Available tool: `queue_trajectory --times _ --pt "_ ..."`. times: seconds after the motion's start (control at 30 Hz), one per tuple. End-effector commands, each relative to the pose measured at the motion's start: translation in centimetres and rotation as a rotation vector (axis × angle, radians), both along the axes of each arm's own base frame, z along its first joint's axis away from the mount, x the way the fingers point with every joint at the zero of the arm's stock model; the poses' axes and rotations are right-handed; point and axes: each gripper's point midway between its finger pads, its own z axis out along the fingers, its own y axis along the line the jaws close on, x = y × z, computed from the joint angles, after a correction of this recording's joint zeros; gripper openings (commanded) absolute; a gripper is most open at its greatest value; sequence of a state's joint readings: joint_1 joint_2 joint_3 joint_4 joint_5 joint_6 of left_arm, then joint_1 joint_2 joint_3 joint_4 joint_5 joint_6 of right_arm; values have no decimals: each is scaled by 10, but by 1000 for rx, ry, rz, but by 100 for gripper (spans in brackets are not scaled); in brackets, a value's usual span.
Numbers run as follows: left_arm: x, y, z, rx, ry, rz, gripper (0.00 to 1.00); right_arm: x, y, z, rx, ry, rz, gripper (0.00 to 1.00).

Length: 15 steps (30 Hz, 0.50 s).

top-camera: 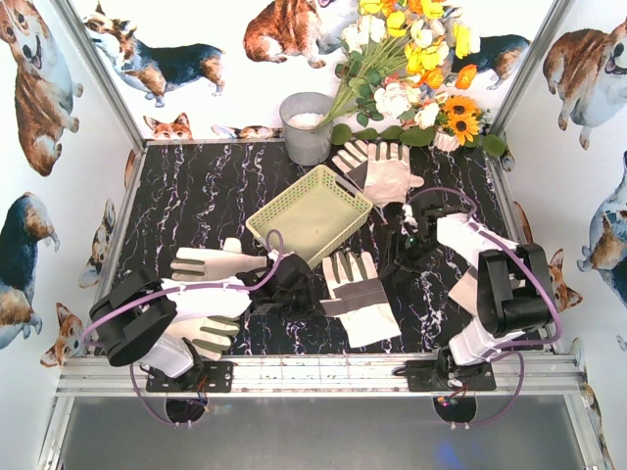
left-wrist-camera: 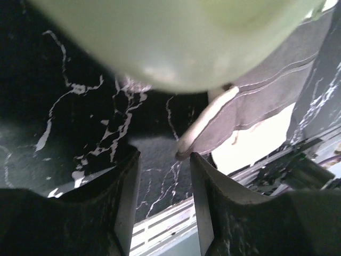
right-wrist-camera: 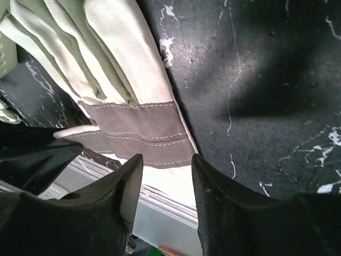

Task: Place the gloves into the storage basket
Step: Adjust the glove at the center of the board.

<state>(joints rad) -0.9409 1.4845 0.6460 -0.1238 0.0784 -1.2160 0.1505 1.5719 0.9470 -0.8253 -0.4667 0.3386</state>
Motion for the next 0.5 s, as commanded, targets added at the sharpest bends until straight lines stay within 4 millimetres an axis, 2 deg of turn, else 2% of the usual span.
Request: queue_trajectory --times 0.0,0.1,0.2,0.3,0.37,0.47 --pt "18 -18 9 -105 -44 70 35 16 11 1 46 -50 21 43" --pt "29 -18 10 -98 -79 114 29 13 17 -7 69 -16 30 42" --pt "36 -18 9 -99 -92 145 16 10 20 -14 87 15 31 41" --pt "38 -10 4 -46 -92 173 4 5 21 -19 88 44 19 38" --pt "41 -2 4 -11 -102 198 0 -1 18 -24 74 64 10 36" --pt "45 8 6 17 -121 228 0 -12 16 -29 68 92 -6 29"
